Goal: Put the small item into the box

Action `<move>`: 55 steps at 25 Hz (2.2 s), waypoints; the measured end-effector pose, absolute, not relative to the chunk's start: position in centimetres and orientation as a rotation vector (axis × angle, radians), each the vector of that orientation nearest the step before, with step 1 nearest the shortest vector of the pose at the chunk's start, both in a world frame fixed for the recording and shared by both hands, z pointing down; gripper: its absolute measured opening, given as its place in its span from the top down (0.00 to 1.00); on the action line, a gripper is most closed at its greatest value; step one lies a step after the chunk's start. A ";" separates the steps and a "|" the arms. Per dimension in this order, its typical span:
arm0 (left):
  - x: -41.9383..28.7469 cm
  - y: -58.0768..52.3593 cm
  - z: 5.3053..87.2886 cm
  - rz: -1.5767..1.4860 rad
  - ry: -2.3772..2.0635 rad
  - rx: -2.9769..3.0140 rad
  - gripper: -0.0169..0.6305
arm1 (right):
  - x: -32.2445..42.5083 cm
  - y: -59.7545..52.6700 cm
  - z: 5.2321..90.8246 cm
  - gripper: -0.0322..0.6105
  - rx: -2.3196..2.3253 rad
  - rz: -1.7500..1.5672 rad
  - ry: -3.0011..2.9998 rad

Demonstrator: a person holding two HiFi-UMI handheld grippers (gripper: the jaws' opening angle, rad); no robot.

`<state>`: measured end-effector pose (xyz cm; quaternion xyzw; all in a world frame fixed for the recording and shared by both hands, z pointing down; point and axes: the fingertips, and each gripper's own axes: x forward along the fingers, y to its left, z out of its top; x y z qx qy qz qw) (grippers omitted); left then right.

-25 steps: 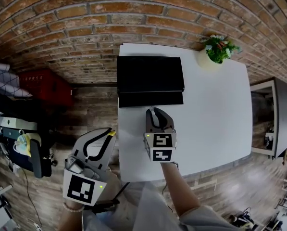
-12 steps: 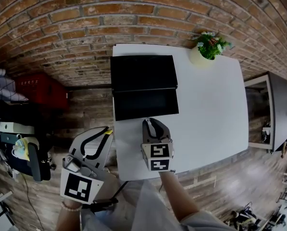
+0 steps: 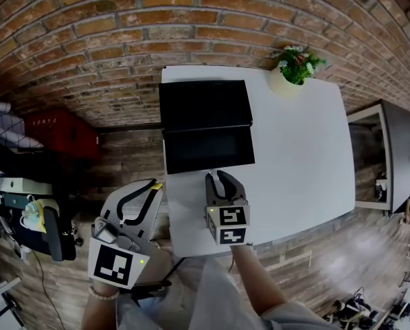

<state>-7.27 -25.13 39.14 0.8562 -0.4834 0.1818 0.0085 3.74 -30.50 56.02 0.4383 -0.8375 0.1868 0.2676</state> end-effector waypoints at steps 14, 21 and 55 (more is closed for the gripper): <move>-6.1 -25.8 33.2 0.490 -1.565 2.787 0.91 | 9.3 -31.5 42.3 0.87 1.487 0.247 -2.367; -5.5 -25.6 30.3 0.454 -1.589 2.829 0.91 | 12.9 -31.0 36.6 0.87 1.622 0.170 -2.369; 6.5 -36.8 51.8 1.326 -0.750 2.641 0.91 | 20.1 -30.2 39.7 0.87 1.771 0.317 -2.251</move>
